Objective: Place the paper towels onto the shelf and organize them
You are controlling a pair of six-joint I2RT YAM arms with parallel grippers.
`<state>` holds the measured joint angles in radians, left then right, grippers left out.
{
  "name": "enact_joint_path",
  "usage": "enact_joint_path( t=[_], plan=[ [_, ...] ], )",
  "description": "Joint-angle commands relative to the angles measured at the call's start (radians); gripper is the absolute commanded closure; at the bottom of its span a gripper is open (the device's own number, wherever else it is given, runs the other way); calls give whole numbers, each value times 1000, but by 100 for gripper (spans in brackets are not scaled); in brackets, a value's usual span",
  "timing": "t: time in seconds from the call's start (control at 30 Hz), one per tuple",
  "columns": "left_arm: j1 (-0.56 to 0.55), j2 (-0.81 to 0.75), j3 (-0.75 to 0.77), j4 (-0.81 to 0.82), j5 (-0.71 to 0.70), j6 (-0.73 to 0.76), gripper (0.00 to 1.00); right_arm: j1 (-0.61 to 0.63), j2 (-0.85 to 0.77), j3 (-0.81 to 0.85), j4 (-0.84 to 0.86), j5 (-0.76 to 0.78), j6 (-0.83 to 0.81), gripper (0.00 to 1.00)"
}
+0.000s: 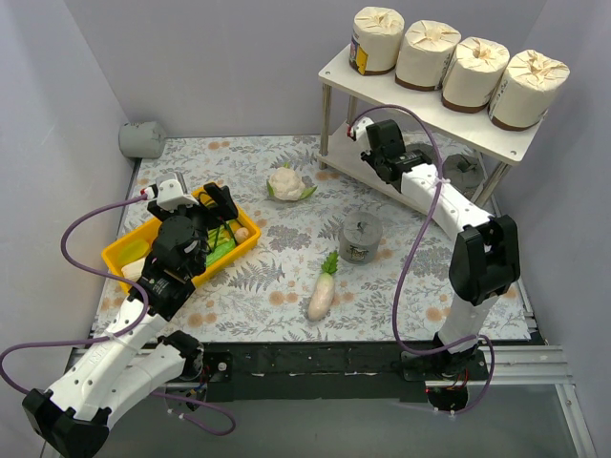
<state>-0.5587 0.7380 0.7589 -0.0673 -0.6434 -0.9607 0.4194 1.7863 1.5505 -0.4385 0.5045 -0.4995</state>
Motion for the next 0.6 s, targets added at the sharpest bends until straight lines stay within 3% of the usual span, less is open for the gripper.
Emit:
enact_joint_path(
  t=[0.0, 0.37, 0.57],
  plan=[
    [-3, -3, -6, 11, -5, 11, 2, 5, 7, 11, 47, 18, 15, 60],
    [-4, -11, -7, 11, -10, 13, 2, -74, 94, 10, 41, 75, 27, 60],
    [-4, -8, -7, 12, -6, 13, 2, -70, 61, 22, 27, -21, 55, 61]
  ],
)
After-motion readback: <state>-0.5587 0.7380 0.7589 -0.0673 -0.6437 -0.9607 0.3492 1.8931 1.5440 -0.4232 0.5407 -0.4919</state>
